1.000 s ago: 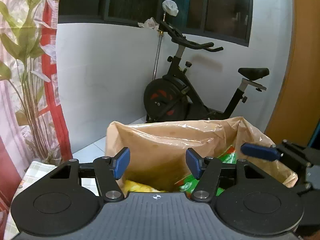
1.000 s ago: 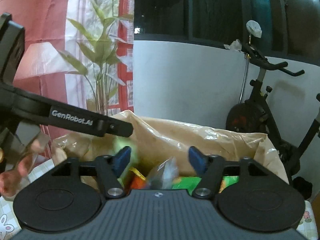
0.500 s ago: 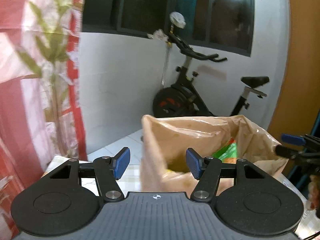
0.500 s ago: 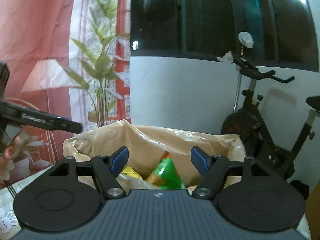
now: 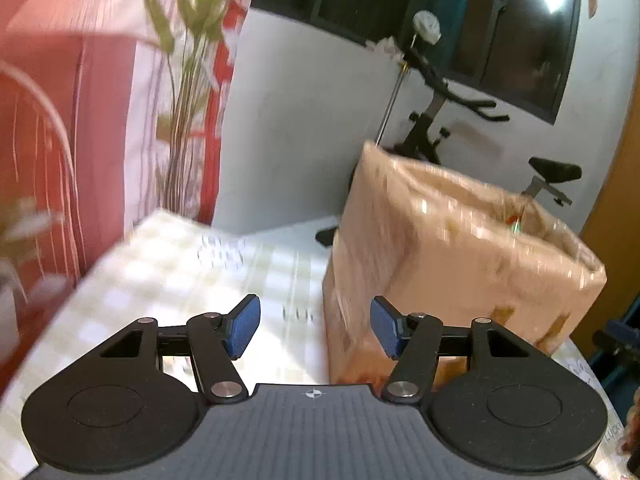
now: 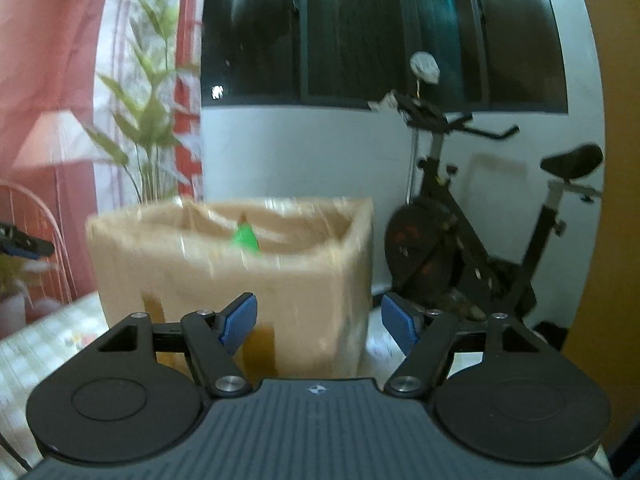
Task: Organize snacks
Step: 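Lower both open tools back to the snacks in front of the box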
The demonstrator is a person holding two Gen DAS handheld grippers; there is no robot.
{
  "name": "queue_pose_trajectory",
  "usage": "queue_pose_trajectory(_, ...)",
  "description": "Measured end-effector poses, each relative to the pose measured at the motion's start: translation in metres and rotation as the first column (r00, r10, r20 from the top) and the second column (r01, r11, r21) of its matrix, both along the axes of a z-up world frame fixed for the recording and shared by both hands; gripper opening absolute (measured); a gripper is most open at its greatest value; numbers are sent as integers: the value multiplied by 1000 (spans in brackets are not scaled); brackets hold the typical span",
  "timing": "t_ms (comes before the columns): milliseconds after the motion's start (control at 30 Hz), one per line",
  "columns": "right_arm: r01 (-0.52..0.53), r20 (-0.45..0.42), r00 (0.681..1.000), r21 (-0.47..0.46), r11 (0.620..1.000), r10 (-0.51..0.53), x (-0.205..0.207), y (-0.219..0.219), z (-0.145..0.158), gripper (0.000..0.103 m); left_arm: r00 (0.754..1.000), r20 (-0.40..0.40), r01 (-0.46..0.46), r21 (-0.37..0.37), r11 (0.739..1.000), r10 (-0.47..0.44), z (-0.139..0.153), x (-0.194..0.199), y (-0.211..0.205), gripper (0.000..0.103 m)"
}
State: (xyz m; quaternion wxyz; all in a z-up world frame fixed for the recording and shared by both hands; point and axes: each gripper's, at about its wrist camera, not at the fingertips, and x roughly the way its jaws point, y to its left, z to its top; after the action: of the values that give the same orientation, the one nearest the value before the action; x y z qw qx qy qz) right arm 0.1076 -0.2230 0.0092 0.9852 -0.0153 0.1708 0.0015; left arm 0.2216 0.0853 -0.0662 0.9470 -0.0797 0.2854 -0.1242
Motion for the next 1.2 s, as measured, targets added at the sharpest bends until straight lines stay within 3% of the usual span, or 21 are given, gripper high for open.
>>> queue_pose_trajectory(167,-11,-70,997,-25,1000,9,-9,3,-35,72,998,-53,19,28,999,-17,-22,-6,-13,63)
queue_pose_trajectory(267,-75,-159,985,-39,996,68,-4,5,-57,72,997,-68,25,43,999,-23,-30,-9,-16,63)
queue_pose_trajectory(433,-196,-328,931,-81,977,160,13,5,-90,72,996,-86,19,46,999,-15,-37,-11,-15,63)
queue_pose_trajectory(633,-311,-436,871,-137,941,224,35,10,-108,72,995,-99,9,48,999,-5,-41,-14,-14,63)
queue_pose_trajectory(833,-332,-493,842,-151,931,220,54,5,-120,72,994,-111,5,50,999,0,-43,-14,-15,63)
queue_pose_trajectory(1000,-295,-513,828,-54,954,227,65,-6,-127,71,993,-120,3,49,999,3,-46,-14,-14,63)
queue_pose_trajectory(1067,-281,-514,825,-16,960,233,64,-8,-128,66,992,-126,-1,48,999,7,-47,-14,-14,63)
queue_pose_trajectory(1200,-257,-510,831,-1,966,221,54,-7,-126,61,991,-135,-6,42,999,12,-50,-14,-15,63)
